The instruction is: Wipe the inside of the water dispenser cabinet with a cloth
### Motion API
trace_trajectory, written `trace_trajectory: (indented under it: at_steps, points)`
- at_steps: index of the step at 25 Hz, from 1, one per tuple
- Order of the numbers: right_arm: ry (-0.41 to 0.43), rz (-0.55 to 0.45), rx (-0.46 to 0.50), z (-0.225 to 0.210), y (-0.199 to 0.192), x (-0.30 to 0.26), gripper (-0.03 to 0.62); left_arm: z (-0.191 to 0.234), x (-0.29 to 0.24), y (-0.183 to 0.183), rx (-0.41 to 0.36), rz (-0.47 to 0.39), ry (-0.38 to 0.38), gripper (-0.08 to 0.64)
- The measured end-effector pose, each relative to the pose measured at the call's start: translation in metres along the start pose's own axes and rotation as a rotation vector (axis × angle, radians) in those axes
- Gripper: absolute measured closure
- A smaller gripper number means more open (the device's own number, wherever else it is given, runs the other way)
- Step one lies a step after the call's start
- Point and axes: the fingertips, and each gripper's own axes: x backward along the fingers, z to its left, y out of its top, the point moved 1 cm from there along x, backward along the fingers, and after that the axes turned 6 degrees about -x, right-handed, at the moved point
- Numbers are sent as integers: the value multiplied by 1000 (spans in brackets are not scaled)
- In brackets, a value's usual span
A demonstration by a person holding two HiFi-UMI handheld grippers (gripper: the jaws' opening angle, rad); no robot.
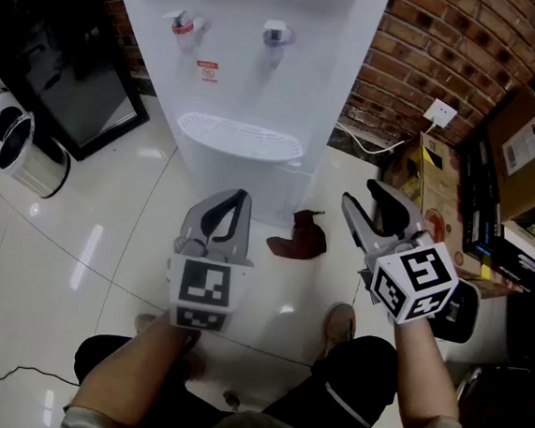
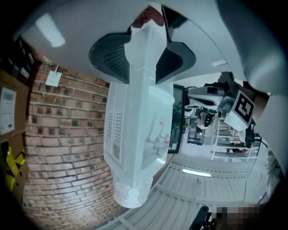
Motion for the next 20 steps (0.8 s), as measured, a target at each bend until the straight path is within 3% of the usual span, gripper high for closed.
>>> trace_trajectory:
  at_steps: [7,10,13,16,20]
  points:
    - [72,144,21,-15,-99,-67,359,-24,-32,-29,19,18,-43,560]
    - [72,231,29,-23,-153,-94,339,-26,-44,-54,31,54,-2,560]
    - [75,333,26,-27,-211,-119,302,-25,-58,-89,96,118,51,558]
    - [81,445,22,-31,-272,-142,266,-35,-64,-117,107,183,46,525]
    - [68,579,15,-43,-343,-168,230,-45,-68,-124,109,195,36,511]
